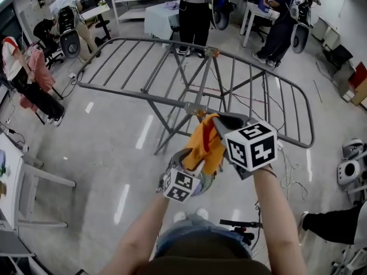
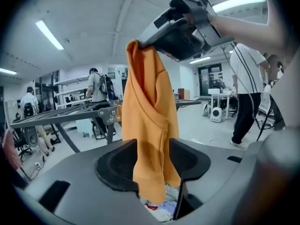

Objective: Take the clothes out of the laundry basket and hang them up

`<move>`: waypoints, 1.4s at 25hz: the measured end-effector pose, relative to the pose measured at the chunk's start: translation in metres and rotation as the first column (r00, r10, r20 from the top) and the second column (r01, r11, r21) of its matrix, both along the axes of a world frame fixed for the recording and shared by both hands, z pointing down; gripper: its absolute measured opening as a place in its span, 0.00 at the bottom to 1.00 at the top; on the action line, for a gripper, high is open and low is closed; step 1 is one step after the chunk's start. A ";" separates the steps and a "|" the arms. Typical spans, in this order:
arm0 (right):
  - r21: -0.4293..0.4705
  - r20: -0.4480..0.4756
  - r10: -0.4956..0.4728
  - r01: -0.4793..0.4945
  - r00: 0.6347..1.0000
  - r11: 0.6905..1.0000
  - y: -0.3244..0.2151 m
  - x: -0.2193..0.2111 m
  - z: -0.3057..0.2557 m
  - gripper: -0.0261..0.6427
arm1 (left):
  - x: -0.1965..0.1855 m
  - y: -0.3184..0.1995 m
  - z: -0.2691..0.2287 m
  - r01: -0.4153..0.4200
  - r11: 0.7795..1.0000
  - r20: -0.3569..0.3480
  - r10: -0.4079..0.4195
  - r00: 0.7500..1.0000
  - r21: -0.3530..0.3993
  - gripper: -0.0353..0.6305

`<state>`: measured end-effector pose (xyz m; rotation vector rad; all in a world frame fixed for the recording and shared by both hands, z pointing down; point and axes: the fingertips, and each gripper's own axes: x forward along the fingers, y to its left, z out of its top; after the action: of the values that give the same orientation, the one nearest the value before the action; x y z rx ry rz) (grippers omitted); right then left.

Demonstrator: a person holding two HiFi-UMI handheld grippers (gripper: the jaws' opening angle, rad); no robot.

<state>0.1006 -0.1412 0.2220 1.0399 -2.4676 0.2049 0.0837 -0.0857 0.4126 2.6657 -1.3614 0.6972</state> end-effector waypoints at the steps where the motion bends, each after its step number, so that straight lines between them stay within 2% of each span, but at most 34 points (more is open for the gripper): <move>1: 0.012 0.003 0.002 -0.002 1.000 1.000 -0.001 0.000 -0.007 0.06 | 0.002 -0.005 0.000 0.001 1.000 0.011 -0.001 1.000 0.005 0.36; 7: 0.078 0.019 0.025 -0.026 1.000 0.997 -0.004 0.007 -0.038 0.06 | 0.005 -0.020 0.007 0.032 0.999 0.046 -0.033 0.998 0.012 0.31; 10: 0.102 0.006 0.046 -0.047 0.999 0.994 -0.002 0.021 -0.047 0.06 | -0.004 -0.018 0.007 0.060 0.998 0.051 -0.061 0.997 0.026 0.11; 11: 0.107 -0.003 0.058 -0.057 0.998 0.993 -0.002 0.028 -0.047 0.06 | -0.008 -0.016 0.006 0.062 0.998 0.037 -0.063 0.997 0.025 0.09; 15: 0.107 -0.029 0.117 -0.113 0.993 0.988 -0.003 0.057 -0.041 0.06 | -0.032 -0.012 -0.007 0.067 0.998 0.014 -0.067 0.998 0.022 0.08; 20: 0.099 -0.032 0.161 -0.157 0.986 0.983 0.003 0.084 -0.037 0.06 | -0.074 -0.023 -0.052 0.120 0.991 0.050 -0.123 0.991 0.064 0.08; 23: 0.106 -0.045 0.184 -0.178 0.982 0.978 0.013 0.100 -0.037 0.06 | -0.091 -0.029 -0.092 0.141 0.983 0.108 -0.154 0.982 0.121 0.08; 28: 0.205 -0.099 0.241 -0.217 0.965 0.954 0.027 0.127 -0.052 0.06 | -0.094 -0.040 -0.173 0.114 0.955 0.223 -0.179 0.958 0.275 0.08; 31: 0.303 -0.144 0.313 -0.259 0.939 0.917 0.035 0.137 -0.069 0.06 | -0.090 -0.040 -0.216 0.104 0.919 0.282 -0.222 0.933 0.380 0.08; 35: 0.450 -0.257 0.362 -0.220 0.896 0.865 0.043 0.138 -0.090 0.06 | -0.088 -0.045 -0.256 0.116 0.876 0.290 -0.276 0.916 0.469 0.08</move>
<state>0.2386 -0.0982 0.1323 1.4926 -2.0713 -0.3929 -0.0046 -0.1306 0.1565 2.7451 -2.0873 0.9745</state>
